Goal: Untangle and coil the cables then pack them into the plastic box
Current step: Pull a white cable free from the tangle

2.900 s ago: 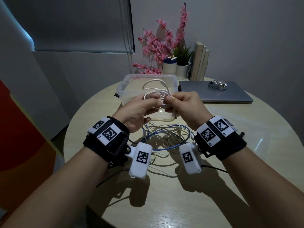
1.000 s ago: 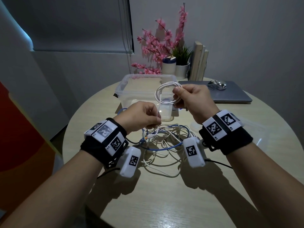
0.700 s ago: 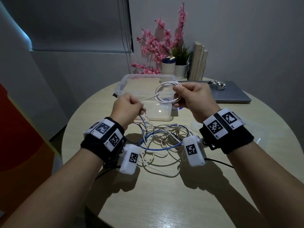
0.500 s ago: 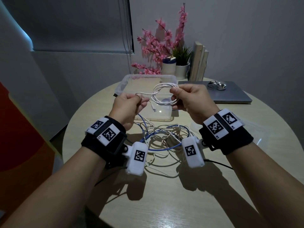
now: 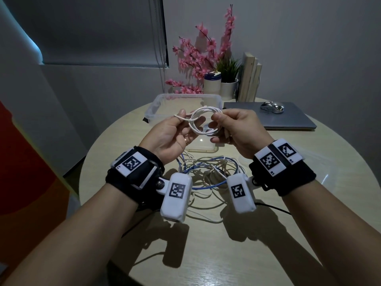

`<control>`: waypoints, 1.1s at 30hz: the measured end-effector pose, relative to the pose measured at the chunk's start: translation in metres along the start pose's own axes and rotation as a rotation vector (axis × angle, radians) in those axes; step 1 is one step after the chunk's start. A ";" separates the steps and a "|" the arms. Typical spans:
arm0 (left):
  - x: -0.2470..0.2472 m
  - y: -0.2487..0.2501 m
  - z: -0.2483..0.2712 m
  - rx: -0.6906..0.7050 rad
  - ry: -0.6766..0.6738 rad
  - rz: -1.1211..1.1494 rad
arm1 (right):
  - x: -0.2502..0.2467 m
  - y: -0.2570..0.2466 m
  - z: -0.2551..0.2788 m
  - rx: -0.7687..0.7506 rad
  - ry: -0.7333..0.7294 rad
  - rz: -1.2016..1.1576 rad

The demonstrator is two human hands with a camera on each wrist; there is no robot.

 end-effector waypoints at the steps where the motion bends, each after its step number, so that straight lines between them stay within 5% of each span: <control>1: -0.001 -0.001 0.001 -0.018 -0.004 -0.038 | 0.000 0.000 0.000 -0.005 0.004 -0.011; 10: -0.002 -0.016 0.001 -0.050 -0.058 -0.403 | -0.002 -0.004 -0.003 -0.040 0.029 -0.025; 21: 0.008 -0.013 0.014 -0.072 -0.340 -0.468 | -0.003 -0.003 -0.004 -0.061 0.016 -0.067; 33: 0.013 -0.022 0.022 -0.104 -0.362 -0.449 | -0.004 0.000 -0.003 -0.125 0.067 0.120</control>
Point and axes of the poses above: each hand's wrist, its own z-axis away from the middle knuckle, its own x-axis out of the palm, y = z × x, the point moved 6 cm from there along -z, towards the middle knuckle, and after that the axes turned 4 degrees about -y, right-handed, at the moved point
